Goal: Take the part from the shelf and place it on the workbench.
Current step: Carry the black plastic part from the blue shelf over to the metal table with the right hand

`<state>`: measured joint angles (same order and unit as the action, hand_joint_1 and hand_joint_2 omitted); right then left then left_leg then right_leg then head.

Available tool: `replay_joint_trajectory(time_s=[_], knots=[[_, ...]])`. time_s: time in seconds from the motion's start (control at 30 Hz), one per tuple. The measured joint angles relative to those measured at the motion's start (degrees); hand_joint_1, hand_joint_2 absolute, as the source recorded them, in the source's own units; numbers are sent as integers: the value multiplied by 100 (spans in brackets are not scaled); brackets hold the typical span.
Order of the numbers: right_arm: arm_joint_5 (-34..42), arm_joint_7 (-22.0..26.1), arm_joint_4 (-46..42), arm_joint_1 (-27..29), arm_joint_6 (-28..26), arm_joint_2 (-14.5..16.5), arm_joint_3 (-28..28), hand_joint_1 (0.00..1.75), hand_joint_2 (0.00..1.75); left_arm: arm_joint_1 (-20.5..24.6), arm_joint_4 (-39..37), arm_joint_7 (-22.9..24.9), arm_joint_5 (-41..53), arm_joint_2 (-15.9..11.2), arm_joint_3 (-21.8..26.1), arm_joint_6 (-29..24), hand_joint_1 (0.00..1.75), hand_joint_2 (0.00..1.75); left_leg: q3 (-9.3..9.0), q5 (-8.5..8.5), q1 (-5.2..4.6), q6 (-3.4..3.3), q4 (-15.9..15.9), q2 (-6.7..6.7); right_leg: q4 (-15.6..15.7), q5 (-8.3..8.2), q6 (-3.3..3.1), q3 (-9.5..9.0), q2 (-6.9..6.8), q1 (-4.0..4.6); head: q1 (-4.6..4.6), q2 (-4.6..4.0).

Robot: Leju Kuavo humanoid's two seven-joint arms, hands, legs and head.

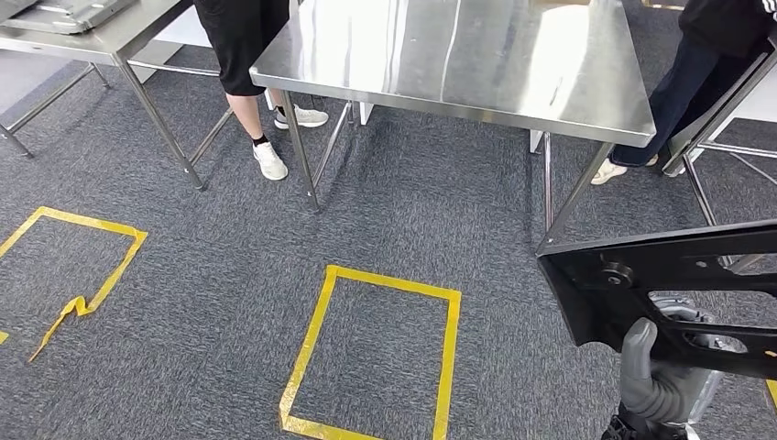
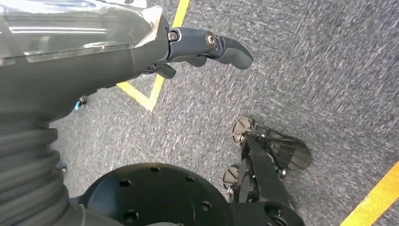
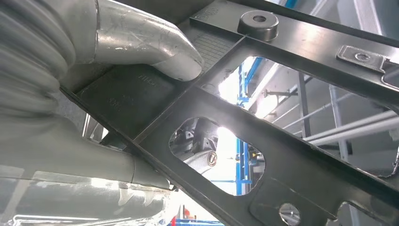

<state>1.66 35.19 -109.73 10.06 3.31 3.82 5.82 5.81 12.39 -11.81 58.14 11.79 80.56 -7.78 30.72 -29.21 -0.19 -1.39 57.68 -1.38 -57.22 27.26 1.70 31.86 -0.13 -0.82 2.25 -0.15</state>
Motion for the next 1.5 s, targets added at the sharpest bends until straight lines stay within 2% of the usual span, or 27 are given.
replay_joint_trajectory(time_s=[0.07, 0.17, 0.2, 0.23, 0.3, 0.33, 0.4, 0.47, 0.53, 0.6, 0.67, 0.73, 0.77, 0.8, 0.83, 0.87, 0.93, 1.03, 1.07, 1.13, 1.2, 1.23, 1.27, 1.3, 1.37, 1.43, 1.5], knots=[[-3, -2, -1, -2, -1, 1, -3, 175, 175, 6, -1, 14, -9, 1, 1, -1, 0, 175, 172, -188, 24, 76, 390, 39, 29, 35, -88, -92, -5, -51, -38, 0], [-19, -6, 2, -4, -1, 4, -16, 175, 175, -3, -2, 47, -28, -1, 2, -9, 0, 175, 875, -527, 68, 163, 1515, 88, 31, 138, -161, -209, -16, -51, -79, 0], [-23, -8, 3, -4, -1, 4, -23, 175, 175, -11, -2, 56, -34, -5, 3, -13, 0, 175, 1039, -489, 80, 181, 1683, 94, 30, 178, -159, -251, -15, -54, -82, 0], [-26, -11, 7, -5, 0, 4, -33, 175, 175, -20, -2, 64, -40, -9, 3, -16, 0, 175, 1082, -316, 95, 194, 1606, 99, 30, 226, -146, -311, -13, -61, -84, 0], [-32, -18, 14, -8, 0, 4, -58, 175, 175, -28, -2, 73, -45, -18, 4, -19, 0, 175, 895, 199, 118, 193, 971, 121, 30, 340, -103, -449, -9, -81, -90, 0], [-33, -21, 16, -15, 0, 4, -72, 175, 175, -26, -2, 76, -46, -21, 4, -21, 0, 175, 741, 370, 111, 182, 613, 136, 31, 406, -65, -506, -10, -72, -92, 0], [-36, -24, 18, -42, -2, 2, -92, 175, 175, -16, -2, 80, -45, -25, 3, -29, 0, 175, 531, 410, 76, 122, 225, 149, 53, 502, 19, -567, -14, -50, -98, 0], [-38, -30, 18, -65, -3, 0, -104, 175, 175, -14, -2, 84, -44, -23, 2, -40, 0, 175, 466, 304, 47, 27, 151, 138, 95, 521, 109, -658, -16, -30, -98, 0], [-39, -40, 18, -71, -7, -5, -109, 175, 175, -26, -3, 86, -44, -21, 3, -48, 0, 175, 362, 268, 55, -69, 86, 116, -23, 528, 155, -668, -17, -32, -89, -1], [-39, -48, 18, -87, -10, -17, -110, 175, 175, -28, -4, 86, -44, -21, 3, -53, 0, 175, 216, 220, 66, -148, 25, 94, -614, 620, 154, -314, -10, -43, -69, -1], [-42, -48, 20, -95, -14, -26, -110, 175, 175, -26, -4, 86, -44, -20, 2, -55, 0, 175, 122, 138, 58, -187, 2, 77, -1420, 844, 129, 276, -2, -36, -50, 0], [-47, -48, 25, -89, -16, -30, -110, 175, 175, -35, -4, 87, -44, -19, 3, -55, 0, 175, -1, 29, 52, -186, 0, 51, -1695, 977, 139, 664, 1, -31, -44, 0], [-49, -49, 28, -89, -16, -32, -110, 175, 175, -40, -4, 88, -44, -20, 3, -55, 0, 175, -86, -37, 51, -178, -1, 37, -1523, 894, 178, 708, 1, -32, -44, 0], [-47, -49, 30, -89, -16, -34, -110, 175, 175, -44, -4, 88, -44, -20, 4, -55, 0, 175, -176, -105, 51, -164, -2, 26, -1185, 693, 235, 671, 0, -33, -41, 0], [-44, -49, 35, -89, -16, -37, -110, 175, 175, -46, -4, 89, -44, -20, 4, -55, 0, 175, -258, -177, 50, -148, -2, 18, -805, 399, 289, 598, -3, -32, -35, 0], [-42, -50, 42, -86, -17, -39, -111, 175, 175, -49, -4, 89, -46, -21, 4, -57, 0, 175, -340, -255, 44, -124, 1, 12, -494, 149, 300, 524, -18, -27, -34, 0], [-42, -51, 54, -84, -17, -44, -115, 175, 175, -53, -4, 92, -51, -20, 4, -63, 0, 175, -467, -390, 33, -54, -2, 16, -223, -117, 202, 390, -36, 15, -41, 0], [-36, -54, 57, -101, -18, -47, -124, 175, 175, -33, -7, 97, -53, -14, 4, -68, 0, 175, -526, -409, 44, 24, 217, 55, -175, -35, -46, 179, -3, 8, -61, 0], [-32, -55, 57, -112, -19, -47, -128, 175, 175, -21, -8, 97, -52, -13, 4, -67, 0, 175, -409, -404, 51, 42, 446, 73, -164, 13, -115, 91, 2, -9, -68, 0], [-31, -56, 57, -122, -22, -41, -140, 175, 175, -6, -11, 97, -53, -8, 3, -66, 0, 175, 35, -523, 63, 93, 1097, 96, -152, 132, -203, -63, 2, -21, -86, 0], [-36, -59, 58, -116, -22, -31, -147, 175, 175, -16, -13, 99, -56, -12, 3, -66, 0, 175, 577, -792, 75, 140, 1600, 99, -151, 280, -216, -197, 20, -21, -97, 0], [-37, -62, 58, -112, -23, -26, -147, 175, 175, -27, -13, 103, -57, -17, 4, -66, 0, 175, 780, -881, 78, 153, 1667, 103, -150, 364, -210, -285, 34, -24, -100, 0], [-37, -67, 58, -111, -23, -22, -147, 175, 175, -40, -13, 107, -59, -24, 4, -66, 0, 175, 908, -868, 80, 159, 1572, 109, -150, 454, -196, -396, 47, -30, -101, 0], [-39, -74, 58, -111, -23, -18, -148, 175, 175, -49, -13, 111, -60, -31, 4, -66, 0, 175, 963, -726, 81, 157, 1338, 116, -148, 552, -178, -510, 56, -40, -104, 0], [-47, -99, 62, -123, -22, -10, -151, 175, 175, -68, -15, 122, -61, -39, 5, -66, 0, 175, 953, -37, 72, 130, 759, 150, -121, 744, -128, -729, 60, -44, -114, 0], [-60, -120, 63, -149, -21, -5, -158, 175, 175, -74, -20, 133, -61, -38, 5, -66, 0, 175, 894, 414, 44, 60, 458, 181, -17, 868, -55, -912, 69, -16, -125, 0], [-68, -128, 60, -170, -19, -3, -168, 175, 175, -64, -25, 140, -66, -34, 5, -65, 0, 175, 759, 360, 32, -33, 365, 161, 16, 818, 57, -1038, 84, 14, -133, 0]])
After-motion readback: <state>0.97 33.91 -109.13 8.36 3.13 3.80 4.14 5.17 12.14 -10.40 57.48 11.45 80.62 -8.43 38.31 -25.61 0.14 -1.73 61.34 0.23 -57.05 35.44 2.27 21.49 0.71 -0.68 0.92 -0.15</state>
